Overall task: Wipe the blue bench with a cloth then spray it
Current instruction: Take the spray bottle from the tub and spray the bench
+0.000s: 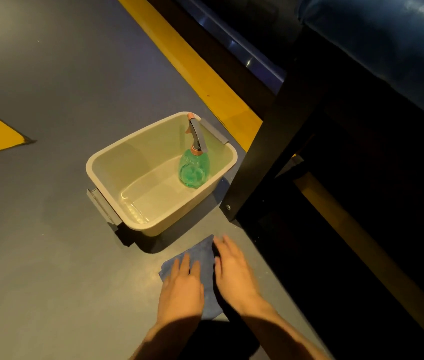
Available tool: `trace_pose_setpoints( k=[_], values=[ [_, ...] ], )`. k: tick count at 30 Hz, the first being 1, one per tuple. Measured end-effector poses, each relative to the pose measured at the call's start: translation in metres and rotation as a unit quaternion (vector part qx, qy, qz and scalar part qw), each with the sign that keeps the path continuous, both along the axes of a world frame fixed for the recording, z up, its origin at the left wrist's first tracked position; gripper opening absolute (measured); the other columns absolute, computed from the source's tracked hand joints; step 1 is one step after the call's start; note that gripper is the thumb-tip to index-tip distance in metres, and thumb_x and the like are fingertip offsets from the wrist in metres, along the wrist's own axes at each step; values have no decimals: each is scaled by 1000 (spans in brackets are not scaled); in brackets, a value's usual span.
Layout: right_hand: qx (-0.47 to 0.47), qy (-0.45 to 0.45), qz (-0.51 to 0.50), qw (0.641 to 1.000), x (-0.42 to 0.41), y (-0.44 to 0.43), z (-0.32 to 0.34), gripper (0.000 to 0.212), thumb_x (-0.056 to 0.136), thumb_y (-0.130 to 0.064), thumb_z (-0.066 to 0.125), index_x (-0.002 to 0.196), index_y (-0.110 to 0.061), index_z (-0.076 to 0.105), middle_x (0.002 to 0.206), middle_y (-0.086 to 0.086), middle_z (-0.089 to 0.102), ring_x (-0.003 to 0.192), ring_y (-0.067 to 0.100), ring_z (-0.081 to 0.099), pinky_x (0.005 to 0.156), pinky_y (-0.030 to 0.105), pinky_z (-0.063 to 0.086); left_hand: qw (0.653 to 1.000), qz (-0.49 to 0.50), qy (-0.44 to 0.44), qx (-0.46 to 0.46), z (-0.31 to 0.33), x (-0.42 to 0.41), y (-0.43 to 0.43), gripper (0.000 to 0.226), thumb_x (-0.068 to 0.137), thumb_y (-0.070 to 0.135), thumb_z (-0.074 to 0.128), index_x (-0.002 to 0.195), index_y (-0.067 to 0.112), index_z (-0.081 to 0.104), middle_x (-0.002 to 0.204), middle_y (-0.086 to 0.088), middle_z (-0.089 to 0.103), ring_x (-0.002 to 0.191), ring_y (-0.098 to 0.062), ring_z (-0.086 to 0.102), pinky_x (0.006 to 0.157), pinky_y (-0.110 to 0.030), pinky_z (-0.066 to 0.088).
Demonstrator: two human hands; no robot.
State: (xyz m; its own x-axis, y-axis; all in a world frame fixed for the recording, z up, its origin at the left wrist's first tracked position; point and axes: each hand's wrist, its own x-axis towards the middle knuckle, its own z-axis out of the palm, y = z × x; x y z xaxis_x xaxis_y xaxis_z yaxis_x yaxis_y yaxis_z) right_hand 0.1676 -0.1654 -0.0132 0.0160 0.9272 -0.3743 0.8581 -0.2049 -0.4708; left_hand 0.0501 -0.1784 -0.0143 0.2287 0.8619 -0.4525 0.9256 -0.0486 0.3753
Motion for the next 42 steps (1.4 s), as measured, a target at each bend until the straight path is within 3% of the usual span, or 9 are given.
trace_pose_setpoints(
  k=[3,6,9,12,18,25,34,38,42],
  values=[
    [198,67,-54,976,-6,39,45,38,94,-12,39,130,-9,51,134,10,53,123,23,50,102,23,34,932,166,-268,181,54,-6,28,47,97,13,39,143,16,32,148,5,32,133,2,26,103,4,11],
    [274,92,-76,954,-18,86,92,32,95,-9,44,125,-10,55,124,7,58,115,20,53,91,20,37,877,241,-328,254,92,-14,84,46,97,8,38,143,11,32,147,-3,35,130,-5,33,106,-7,24],
    [259,120,-111,952,-35,134,118,42,94,-16,50,135,-10,44,138,7,50,129,20,44,100,22,31,862,325,-380,87,104,-13,144,46,100,24,32,145,13,28,148,-3,37,126,-13,40,94,-21,29],
    [166,141,-141,966,-50,168,117,59,92,-23,55,144,-11,29,146,9,42,136,23,36,108,34,30,727,427,-515,-154,111,-8,172,50,100,40,28,142,14,33,119,-2,52,110,-16,45,90,-29,34],
    [92,163,-233,954,-62,200,95,40,88,-9,58,127,-14,51,120,11,62,110,29,57,83,36,47,574,488,-597,-276,92,-6,183,69,96,54,20,148,8,22,149,-16,36,135,-27,39,110,-33,31],
    [119,82,-261,954,-54,214,85,17,85,-5,58,94,-11,71,96,13,70,79,25,58,62,29,39,517,490,-638,-292,88,-8,185,73,96,54,20,148,3,19,154,-15,26,140,-28,31,112,-34,27],
    [197,56,-210,956,-57,178,125,18,88,-8,55,97,-8,71,86,11,66,78,28,60,58,30,39,419,538,-688,-250,93,-8,172,66,96,49,30,147,6,24,145,-15,42,129,-26,47,113,-35,32],
    [228,73,-202,950,-47,144,167,15,86,-12,59,95,-12,72,92,10,71,83,27,63,60,31,44,437,571,-659,-220,122,-7,155,54,98,38,36,142,6,32,147,-13,40,126,-29,51,106,-38,41],
    [269,87,-195,939,-36,105,214,18,85,-17,61,99,-16,72,92,10,72,86,28,64,63,30,44,516,534,-628,-233,152,-4,127,50,96,47,33,128,10,43,127,-14,55,119,-28,54,92,-37,43]
  ],
)
